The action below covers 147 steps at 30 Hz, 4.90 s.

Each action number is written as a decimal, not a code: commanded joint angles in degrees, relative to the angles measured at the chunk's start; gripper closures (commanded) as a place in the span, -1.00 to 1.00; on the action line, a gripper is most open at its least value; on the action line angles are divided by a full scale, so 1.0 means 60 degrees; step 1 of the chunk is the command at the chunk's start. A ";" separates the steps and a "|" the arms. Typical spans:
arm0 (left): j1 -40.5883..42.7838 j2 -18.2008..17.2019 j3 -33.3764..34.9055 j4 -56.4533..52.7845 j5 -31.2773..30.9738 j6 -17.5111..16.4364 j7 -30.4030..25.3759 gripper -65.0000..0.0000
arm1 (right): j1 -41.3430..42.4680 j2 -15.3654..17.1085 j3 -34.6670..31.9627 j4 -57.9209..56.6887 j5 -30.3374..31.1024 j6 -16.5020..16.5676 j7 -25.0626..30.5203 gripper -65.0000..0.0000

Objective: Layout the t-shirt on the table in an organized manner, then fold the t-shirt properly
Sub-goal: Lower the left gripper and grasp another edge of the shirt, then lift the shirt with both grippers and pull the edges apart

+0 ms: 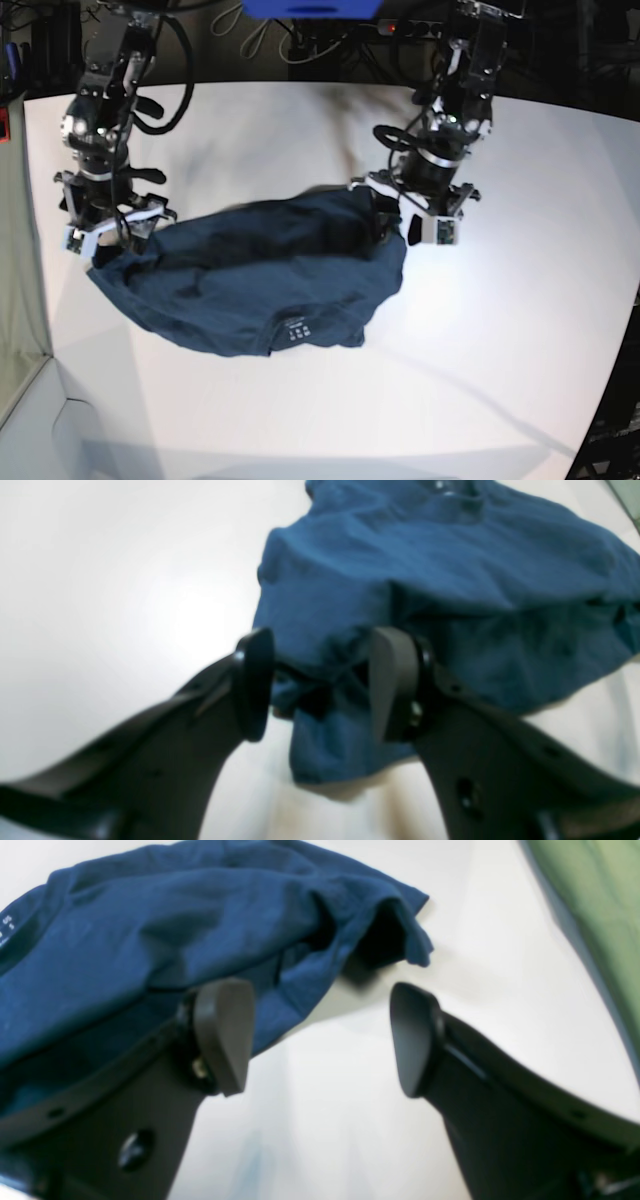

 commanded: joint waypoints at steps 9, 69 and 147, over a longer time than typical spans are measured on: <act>-0.1416 0.0011 -0.0011 -0.1414 -0.0009 -0.0027 -0.0208 0.46 | 0.0049 0.0073 -0.0071 0.0107 0.0030 0.0042 0.0228 -0.34; -0.3057 0.0143 -0.0524 -0.1400 -0.0668 -0.0012 -0.0589 -1.00 | -0.0845 0.0308 -0.1565 0.0092 0.0000 0.0995 0.0331 -0.34; 0.1851 -0.0868 -0.2252 -0.0491 -0.0771 0.0002 -0.0560 0.99 | 0.0298 0.0762 -0.2430 -0.1988 0.0059 0.1009 0.0316 -0.34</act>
